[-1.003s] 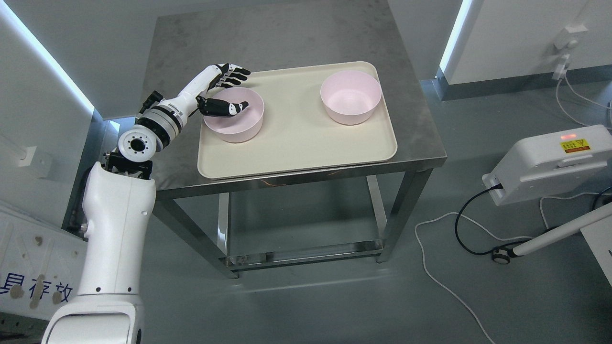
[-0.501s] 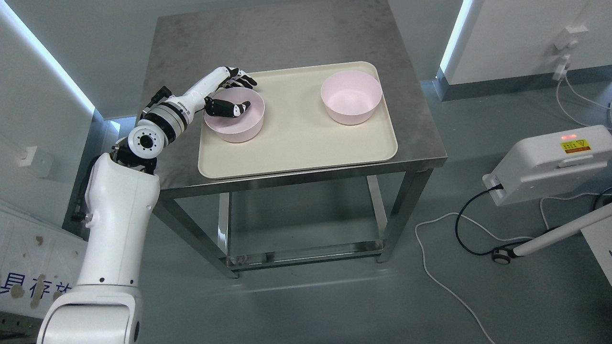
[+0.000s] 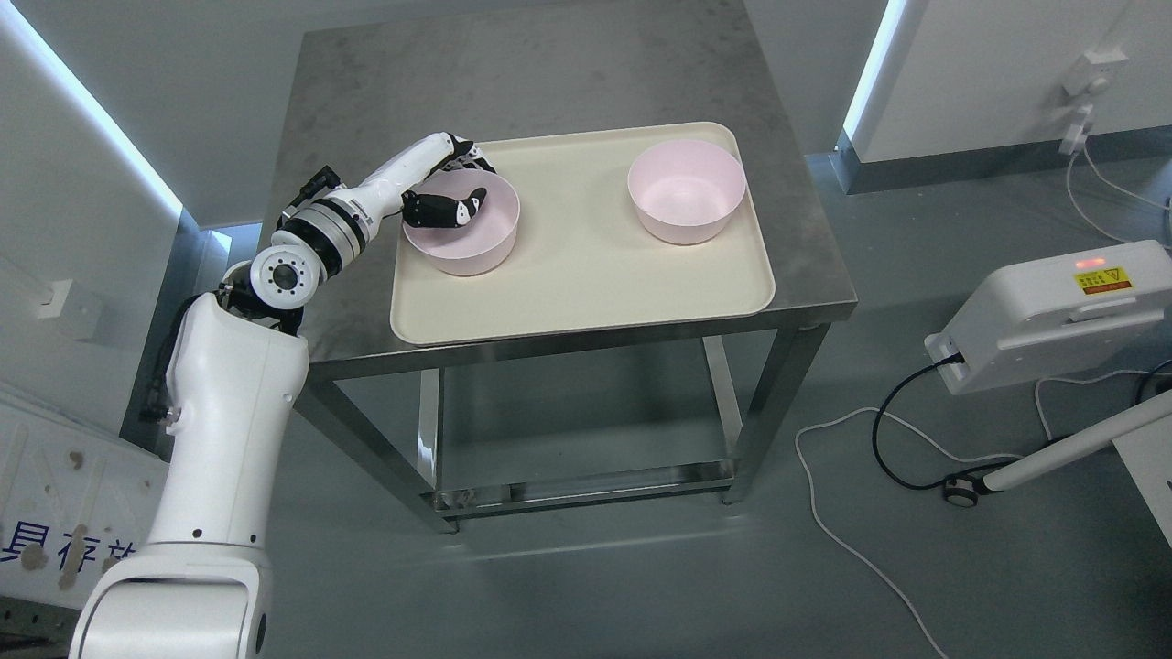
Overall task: Stack pink IKEA bowls on left shelf middle
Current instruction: 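Grip the rim of the nearer pink bowl with the left hand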
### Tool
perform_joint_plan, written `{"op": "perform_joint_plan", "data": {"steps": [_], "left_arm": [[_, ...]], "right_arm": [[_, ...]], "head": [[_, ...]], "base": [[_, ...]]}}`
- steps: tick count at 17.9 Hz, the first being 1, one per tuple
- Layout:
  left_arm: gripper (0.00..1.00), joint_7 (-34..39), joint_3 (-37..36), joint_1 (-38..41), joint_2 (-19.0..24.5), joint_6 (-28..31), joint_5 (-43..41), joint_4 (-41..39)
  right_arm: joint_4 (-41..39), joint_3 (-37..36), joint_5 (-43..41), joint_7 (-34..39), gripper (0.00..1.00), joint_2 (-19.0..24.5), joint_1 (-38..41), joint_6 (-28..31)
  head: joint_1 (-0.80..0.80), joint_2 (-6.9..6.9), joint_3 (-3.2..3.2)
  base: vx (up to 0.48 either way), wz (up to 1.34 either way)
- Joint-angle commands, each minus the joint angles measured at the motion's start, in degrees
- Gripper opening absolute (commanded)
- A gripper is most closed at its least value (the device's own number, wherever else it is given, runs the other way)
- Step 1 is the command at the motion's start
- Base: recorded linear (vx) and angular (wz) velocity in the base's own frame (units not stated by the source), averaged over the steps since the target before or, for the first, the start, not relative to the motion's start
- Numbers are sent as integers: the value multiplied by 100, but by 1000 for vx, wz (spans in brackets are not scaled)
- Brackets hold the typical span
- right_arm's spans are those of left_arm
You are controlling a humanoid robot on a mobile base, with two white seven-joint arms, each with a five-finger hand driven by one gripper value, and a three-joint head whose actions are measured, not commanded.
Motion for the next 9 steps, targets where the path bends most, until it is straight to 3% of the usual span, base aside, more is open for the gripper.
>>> {"op": "perform_joint_plan", "data": {"steps": [1, 7, 9], "left_arm": [[2, 24, 281, -64, -2, -153, 2, 138], [2, -28, 510, -495, -28, -268, 125, 68], [2, -46, 493, -618, -229, -277, 212, 15]], "right_arm": [[-100, -26, -9, -1, 100, -100, 0, -2], [-100, -26, -9, -1, 100, -100, 0, -2], [-100, -26, -9, -1, 100, -100, 0, -2]], "head": [[0, 0, 0], [0, 0, 0], [0, 0, 0]], "base": [[0, 0], [0, 0], [0, 0]]}}
